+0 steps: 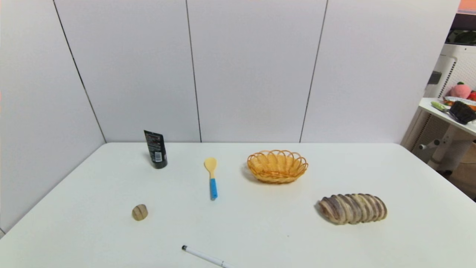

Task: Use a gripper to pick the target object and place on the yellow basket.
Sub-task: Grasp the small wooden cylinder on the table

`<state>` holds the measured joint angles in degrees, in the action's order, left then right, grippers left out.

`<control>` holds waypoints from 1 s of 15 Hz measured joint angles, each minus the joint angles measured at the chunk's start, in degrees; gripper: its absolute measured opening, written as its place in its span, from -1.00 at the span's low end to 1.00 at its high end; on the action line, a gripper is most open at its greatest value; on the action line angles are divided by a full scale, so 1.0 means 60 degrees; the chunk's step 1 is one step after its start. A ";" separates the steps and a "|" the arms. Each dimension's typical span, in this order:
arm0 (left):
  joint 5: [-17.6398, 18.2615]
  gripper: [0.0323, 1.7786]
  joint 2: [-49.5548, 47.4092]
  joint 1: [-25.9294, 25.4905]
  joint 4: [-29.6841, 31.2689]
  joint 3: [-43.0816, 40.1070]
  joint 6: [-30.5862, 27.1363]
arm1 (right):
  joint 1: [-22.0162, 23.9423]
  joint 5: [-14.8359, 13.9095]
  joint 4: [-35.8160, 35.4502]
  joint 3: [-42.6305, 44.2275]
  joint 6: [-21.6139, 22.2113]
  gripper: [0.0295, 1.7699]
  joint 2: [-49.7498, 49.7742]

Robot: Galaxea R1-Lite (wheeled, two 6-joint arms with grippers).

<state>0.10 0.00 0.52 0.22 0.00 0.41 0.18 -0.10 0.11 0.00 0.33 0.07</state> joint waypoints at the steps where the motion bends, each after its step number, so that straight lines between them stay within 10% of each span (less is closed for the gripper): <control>1: -0.0004 0.90 0.0000 0.0000 0.0000 0.0000 0.0000 | 0.0000 0.0000 -0.0002 0.0000 0.0008 0.91 0.0000; 15: -0.0024 0.90 0.1359 -0.0039 0.0037 0.0738 0.0124 | 0.0000 0.0000 -0.0002 0.0000 0.0008 0.91 0.0000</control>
<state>-0.05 8.16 0.29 0.44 4.43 1.16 0.18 -0.10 0.10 0.00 0.38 0.07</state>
